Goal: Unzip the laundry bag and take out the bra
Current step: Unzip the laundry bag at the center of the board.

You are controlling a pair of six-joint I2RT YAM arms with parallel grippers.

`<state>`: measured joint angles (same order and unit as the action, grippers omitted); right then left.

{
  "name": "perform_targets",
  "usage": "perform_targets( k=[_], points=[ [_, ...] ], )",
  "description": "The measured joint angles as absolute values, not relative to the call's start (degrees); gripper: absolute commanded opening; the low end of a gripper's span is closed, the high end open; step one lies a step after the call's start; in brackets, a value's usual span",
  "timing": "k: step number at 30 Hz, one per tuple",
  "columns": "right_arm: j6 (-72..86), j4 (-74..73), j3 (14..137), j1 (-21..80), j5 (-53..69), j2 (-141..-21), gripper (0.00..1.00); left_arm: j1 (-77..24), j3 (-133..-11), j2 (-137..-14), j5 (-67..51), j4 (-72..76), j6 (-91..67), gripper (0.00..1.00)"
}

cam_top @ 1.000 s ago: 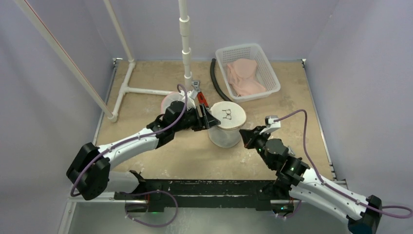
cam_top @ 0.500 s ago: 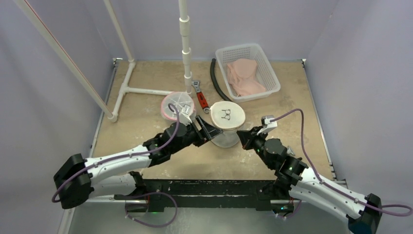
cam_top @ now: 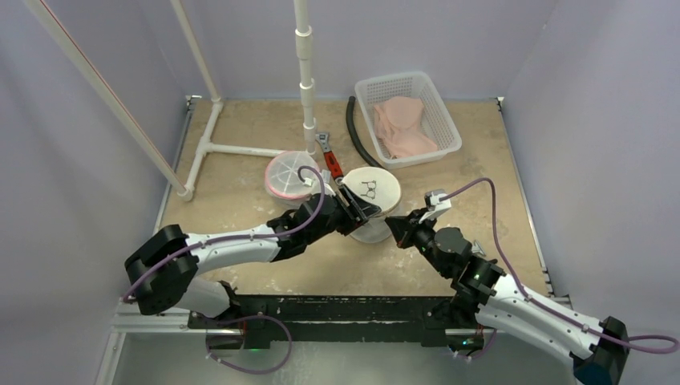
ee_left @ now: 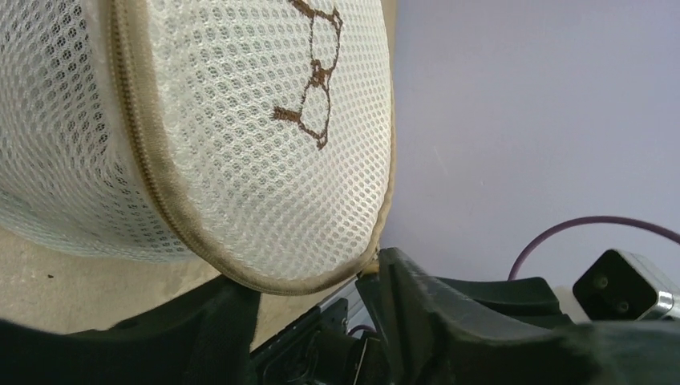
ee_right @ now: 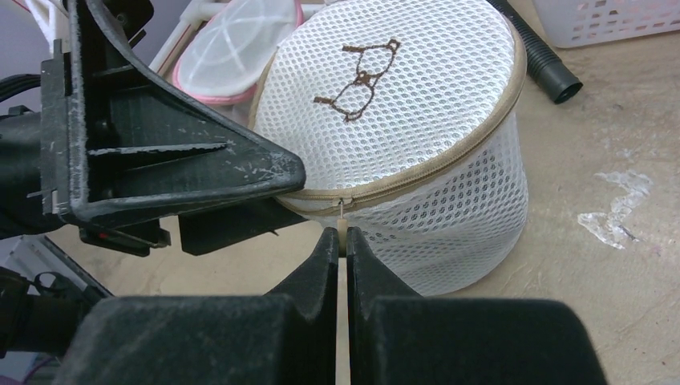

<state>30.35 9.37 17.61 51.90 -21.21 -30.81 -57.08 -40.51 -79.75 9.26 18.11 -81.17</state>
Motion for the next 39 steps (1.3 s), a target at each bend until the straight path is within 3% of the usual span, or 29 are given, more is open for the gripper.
perform_targets(
  k=[5, 9, 21, 39],
  points=[
    [29.93, 9.69, 17.52, 51.90, -20.36, -30.79, 0.00, -57.01, -41.43, -80.82, 10.70, 17.91, -81.49, 0.17],
    [29.61, 9.82, 17.34, 51.92, -19.49, -30.89, 0.00, -56.36, -41.43, -80.82, 10.83, 17.89, -80.95, 0.00],
    [29.58, 11.66, 17.34, 51.96, -19.29, -35.46, 0.00, -46.61, -41.01, -74.50, 1.02, 13.04, -72.51, 0.00],
    [36.10, 11.05, 19.03, 52.14, -29.58, -43.13, 0.00, -39.48, -40.97, -67.75, -9.21, 2.09, -59.22, 0.00]
  ],
)
